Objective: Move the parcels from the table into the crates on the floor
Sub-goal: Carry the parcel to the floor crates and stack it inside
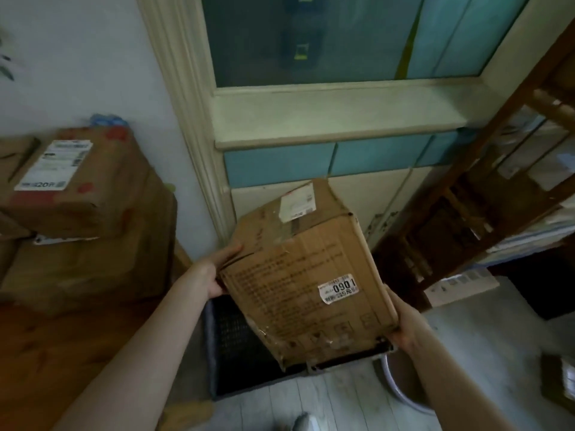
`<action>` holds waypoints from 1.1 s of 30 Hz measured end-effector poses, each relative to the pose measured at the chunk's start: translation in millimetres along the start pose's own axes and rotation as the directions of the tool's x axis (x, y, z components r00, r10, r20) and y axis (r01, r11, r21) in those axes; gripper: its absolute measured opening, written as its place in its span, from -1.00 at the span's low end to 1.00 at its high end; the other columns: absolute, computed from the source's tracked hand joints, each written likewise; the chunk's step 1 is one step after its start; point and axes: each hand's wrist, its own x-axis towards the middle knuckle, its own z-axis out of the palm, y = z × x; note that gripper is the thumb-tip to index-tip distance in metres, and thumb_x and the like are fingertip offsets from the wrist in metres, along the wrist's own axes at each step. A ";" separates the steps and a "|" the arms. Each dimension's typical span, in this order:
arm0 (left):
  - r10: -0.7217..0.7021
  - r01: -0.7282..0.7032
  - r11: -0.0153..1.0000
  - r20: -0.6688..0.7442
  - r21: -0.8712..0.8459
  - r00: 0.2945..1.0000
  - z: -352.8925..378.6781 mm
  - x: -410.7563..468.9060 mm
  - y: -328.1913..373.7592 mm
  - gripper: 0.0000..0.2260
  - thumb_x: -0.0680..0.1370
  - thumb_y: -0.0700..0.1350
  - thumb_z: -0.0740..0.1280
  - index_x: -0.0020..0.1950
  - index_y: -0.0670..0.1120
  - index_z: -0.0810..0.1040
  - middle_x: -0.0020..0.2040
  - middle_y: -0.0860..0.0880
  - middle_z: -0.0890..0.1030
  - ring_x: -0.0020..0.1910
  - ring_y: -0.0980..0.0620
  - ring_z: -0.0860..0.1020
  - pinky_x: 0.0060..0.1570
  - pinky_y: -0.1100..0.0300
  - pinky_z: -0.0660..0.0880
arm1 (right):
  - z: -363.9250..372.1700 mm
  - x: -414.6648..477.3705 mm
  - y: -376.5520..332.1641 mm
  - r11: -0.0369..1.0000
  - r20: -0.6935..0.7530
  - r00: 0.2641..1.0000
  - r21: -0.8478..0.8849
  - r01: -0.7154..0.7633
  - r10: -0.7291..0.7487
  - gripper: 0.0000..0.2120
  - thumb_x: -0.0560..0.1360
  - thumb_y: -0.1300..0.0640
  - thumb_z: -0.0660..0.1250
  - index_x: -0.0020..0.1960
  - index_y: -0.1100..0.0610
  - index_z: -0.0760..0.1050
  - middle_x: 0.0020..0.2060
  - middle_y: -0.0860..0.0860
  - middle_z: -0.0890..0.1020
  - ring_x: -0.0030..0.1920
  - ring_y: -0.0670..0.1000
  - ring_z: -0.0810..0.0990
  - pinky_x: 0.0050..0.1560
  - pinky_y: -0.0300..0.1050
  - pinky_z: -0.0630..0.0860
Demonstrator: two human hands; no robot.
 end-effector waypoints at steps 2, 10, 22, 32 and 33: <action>0.041 -0.044 0.998 -0.052 -0.055 0.998 2.8 2.0 -7.5 -0.82 0.52 -0.12 0.37 -0.12 -0.25 0.53 -0.42 -0.19 0.62 -0.51 -0.10 0.61 -0.53 0.05 0.55 | 6.9 8.6 -10.8 0.988 -0.022 0.999 -0.153 0.035 -0.039 -0.74 0.56 0.01 0.26 0.02 0.19 0.56 -0.06 0.21 0.63 0.04 0.22 0.58 0.21 0.21 0.47; 0.219 -0.230 0.973 -0.239 -0.021 0.946 -2.6 7.4 -24.1 -0.91 0.59 -0.14 0.28 0.02 -0.14 0.51 -0.11 -0.14 0.59 -0.16 -0.09 0.58 -0.23 0.04 0.54 | 57.3 40.0 -8.0 0.928 0.104 0.991 -0.355 0.113 -0.081 -0.65 0.57 -0.09 0.23 0.07 0.18 0.57 -0.15 0.09 0.60 -0.09 0.08 0.56 -0.08 -0.06 0.51; 0.328 -0.296 0.944 -0.323 0.144 0.888 -19.6 68.3 -50.1 -0.70 0.63 -0.09 0.22 0.34 -0.14 0.43 0.16 -0.11 0.54 0.10 -0.09 0.51 0.18 -0.02 0.45 | 108.7 53.9 14.0 0.990 0.239 0.970 -0.114 0.078 -0.049 -0.55 0.57 -0.25 0.04 0.21 0.02 0.48 0.02 -0.02 0.58 0.00 -0.09 0.53 0.22 -0.06 0.41; 0.349 -0.256 0.918 -0.310 0.301 0.884 -39.3 117.6 -69.0 -0.65 0.63 -0.02 0.18 0.39 -0.09 0.39 0.21 -0.07 0.51 0.12 0.00 0.47 0.14 0.09 0.41 | 122.2 90.7 47.1 0.958 0.226 0.974 -0.278 0.076 -0.012 -0.59 0.55 0.00 0.29 0.29 0.22 0.43 -0.06 0.01 0.63 -0.05 -0.04 0.59 -0.13 -0.24 0.48; 0.347 -0.251 0.918 -0.315 0.307 0.883 -40.8 121.0 -70.7 -0.66 0.63 -0.02 0.17 0.38 -0.08 0.39 0.21 -0.07 0.51 0.12 0.00 0.47 0.13 0.08 0.41 | 123.5 93.8 49.9 0.949 0.221 0.975 -0.305 0.083 -0.014 -0.63 0.57 0.03 0.27 0.29 0.21 0.45 -0.09 0.01 0.63 -0.10 -0.05 0.59 -0.22 -0.30 0.49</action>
